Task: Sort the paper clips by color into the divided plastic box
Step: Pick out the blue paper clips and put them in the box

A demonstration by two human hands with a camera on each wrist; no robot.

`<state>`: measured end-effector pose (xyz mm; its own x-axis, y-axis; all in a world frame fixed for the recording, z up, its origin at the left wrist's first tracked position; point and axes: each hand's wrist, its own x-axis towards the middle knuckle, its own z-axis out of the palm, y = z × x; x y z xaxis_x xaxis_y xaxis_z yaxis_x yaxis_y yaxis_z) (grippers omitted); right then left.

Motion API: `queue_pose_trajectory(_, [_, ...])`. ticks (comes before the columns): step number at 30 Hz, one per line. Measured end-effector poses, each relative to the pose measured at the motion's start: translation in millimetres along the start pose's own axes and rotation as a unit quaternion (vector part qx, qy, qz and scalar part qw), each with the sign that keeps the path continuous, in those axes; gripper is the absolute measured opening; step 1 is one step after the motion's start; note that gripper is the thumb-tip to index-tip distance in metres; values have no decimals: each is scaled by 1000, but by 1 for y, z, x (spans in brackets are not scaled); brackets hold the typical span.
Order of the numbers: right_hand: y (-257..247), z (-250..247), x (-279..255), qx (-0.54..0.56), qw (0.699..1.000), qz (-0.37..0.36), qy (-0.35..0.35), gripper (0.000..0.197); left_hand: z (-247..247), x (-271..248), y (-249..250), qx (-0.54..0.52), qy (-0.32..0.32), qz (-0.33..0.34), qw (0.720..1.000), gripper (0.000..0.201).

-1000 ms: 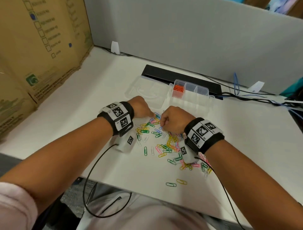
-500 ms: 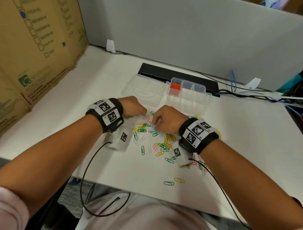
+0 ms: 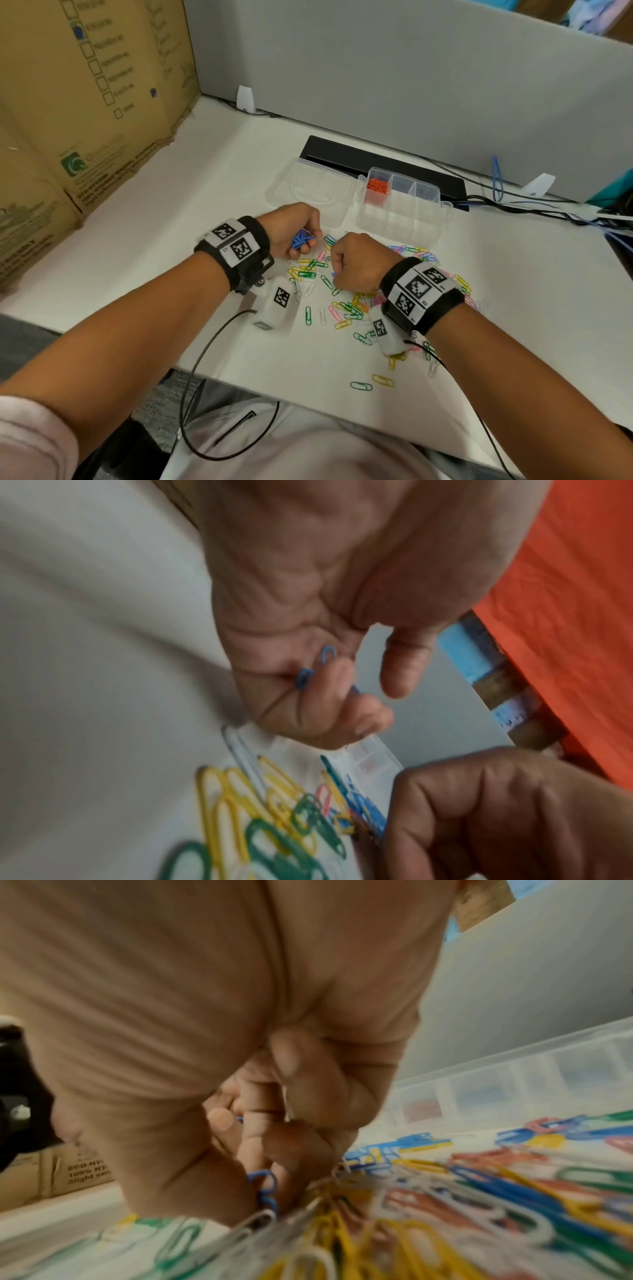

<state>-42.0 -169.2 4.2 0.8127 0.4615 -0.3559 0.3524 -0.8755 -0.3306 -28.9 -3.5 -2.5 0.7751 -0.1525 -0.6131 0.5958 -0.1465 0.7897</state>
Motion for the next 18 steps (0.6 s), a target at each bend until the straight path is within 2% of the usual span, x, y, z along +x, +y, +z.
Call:
queue_pose_trajectory(4, [8,-2,-5,73,997,-6,17,10,12,5,7,119,28,23,992,15])
queue_pose_trajectory(7, [14,-8,-5,89,994,-17,62,19,13,11,9,183,2,29,983,16])
queue_pose_trajectory(10, [16,-13,-8,53,997,-26,52,27,10,8,9,163,-18,39,986,11])
queue_pose_trajectory(15, [20,-12,-13,13,999,-28,15,32,6,9,4,115,17,43,992,13])
queue_pose_trajectory(17, [19,-13,-14,20,999,-34,22,35,6,11,5,133,29,34,990,8])
queue_pose_trajectory(18, [17,-14,-14,22,999,-40,22,38,7,11,6,160,37,31,986,12])
